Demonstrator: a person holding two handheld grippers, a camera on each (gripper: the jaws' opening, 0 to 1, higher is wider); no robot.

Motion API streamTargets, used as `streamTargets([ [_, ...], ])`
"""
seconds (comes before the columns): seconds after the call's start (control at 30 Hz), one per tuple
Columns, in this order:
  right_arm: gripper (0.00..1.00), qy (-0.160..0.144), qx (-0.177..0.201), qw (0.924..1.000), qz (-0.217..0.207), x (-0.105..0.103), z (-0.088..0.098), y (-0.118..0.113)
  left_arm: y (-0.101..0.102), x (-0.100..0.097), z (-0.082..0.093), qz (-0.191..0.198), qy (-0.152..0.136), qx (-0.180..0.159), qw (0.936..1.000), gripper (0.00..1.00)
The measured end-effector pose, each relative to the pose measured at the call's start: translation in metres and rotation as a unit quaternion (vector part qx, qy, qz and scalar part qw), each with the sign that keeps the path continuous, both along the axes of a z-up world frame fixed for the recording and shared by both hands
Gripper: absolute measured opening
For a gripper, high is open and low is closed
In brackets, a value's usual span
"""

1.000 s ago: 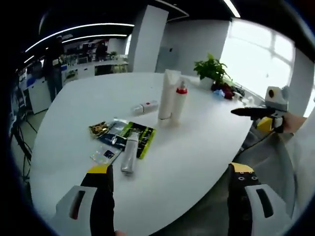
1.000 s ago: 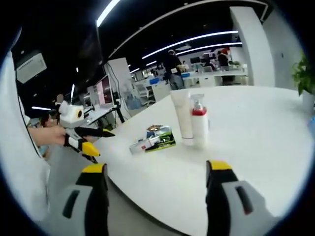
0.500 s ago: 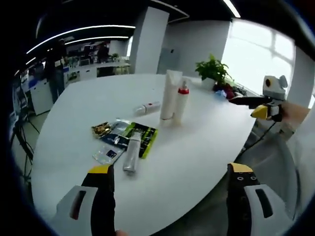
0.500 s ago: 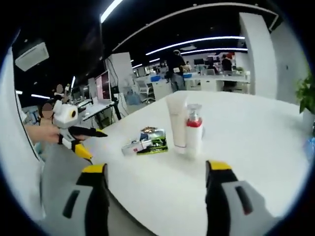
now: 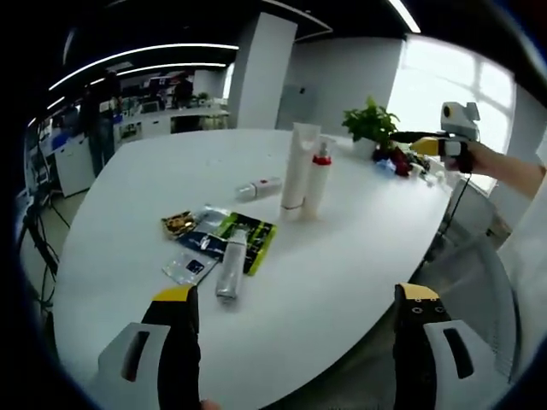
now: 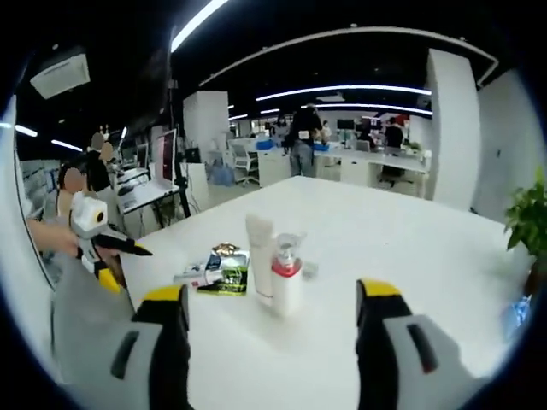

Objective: Arrange the skincare products in the storage area until every visible bottle or jar stands upright without overlapping.

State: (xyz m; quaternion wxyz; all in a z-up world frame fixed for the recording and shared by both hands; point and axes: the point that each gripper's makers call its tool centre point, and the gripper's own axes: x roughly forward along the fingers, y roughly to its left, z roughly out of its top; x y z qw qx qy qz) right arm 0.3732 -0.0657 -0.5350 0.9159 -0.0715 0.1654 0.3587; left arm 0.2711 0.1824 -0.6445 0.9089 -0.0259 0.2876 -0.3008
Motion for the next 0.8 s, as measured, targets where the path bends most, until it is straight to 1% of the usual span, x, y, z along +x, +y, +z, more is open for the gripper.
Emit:
streamTargets([
  [0.07,0.8,-0.014,-0.025,0.9995,0.009,0.007,0.006,0.002,0.001,0.001,0.0,0.003,0.0,-0.002,1.0,0.93],
  [0.13,0.8,-0.015,-0.043,0.9988,0.017,0.014,0.009,0.005,0.002,0.001,0.001,0.005,0.0,-0.003,1.0,0.93],
  [0.27,0.8,-0.022,-0.064,0.9972,0.032,0.025,0.019,0.013,0.001,0.001,0.002,0.005,0.0,-0.004,1.0,0.93],
  [0.4,0.78,-0.038,-0.091,0.9941,0.044,0.032,0.038,0.022,0.002,0.001,0.002,0.007,-0.001,-0.006,1.0,0.92],
  [0.47,0.78,-0.052,-0.105,0.9917,0.053,0.039,0.053,0.027,0.002,0.001,0.003,0.007,-0.002,-0.007,0.9999,0.92],
  [0.53,0.78,-0.057,-0.111,0.9905,0.057,0.044,0.062,0.029,0.001,0.001,0.003,0.006,-0.002,-0.009,0.9999,0.92],
  [0.6,0.77,-0.069,-0.136,0.9862,0.064,0.052,0.075,0.03,0.001,0.001,0.003,0.004,-0.002,-0.009,1.0,0.92],
  [0.63,0.76,-0.078,-0.155,0.9821,0.072,0.057,0.083,0.03,0.0,0.0,0.003,0.003,-0.003,-0.009,1.0,0.92],
  [0.7,0.76,-0.1,-0.179,0.9752,0.084,0.066,0.097,0.032,0.0,0.0,0.004,0.002,-0.004,-0.011,0.9999,0.92],
  [0.8,0.74,-0.108,-0.167,0.9756,0.092,0.075,0.114,0.039,0.0,0.0,0.004,0.003,-0.004,-0.012,0.9999,0.92],
])
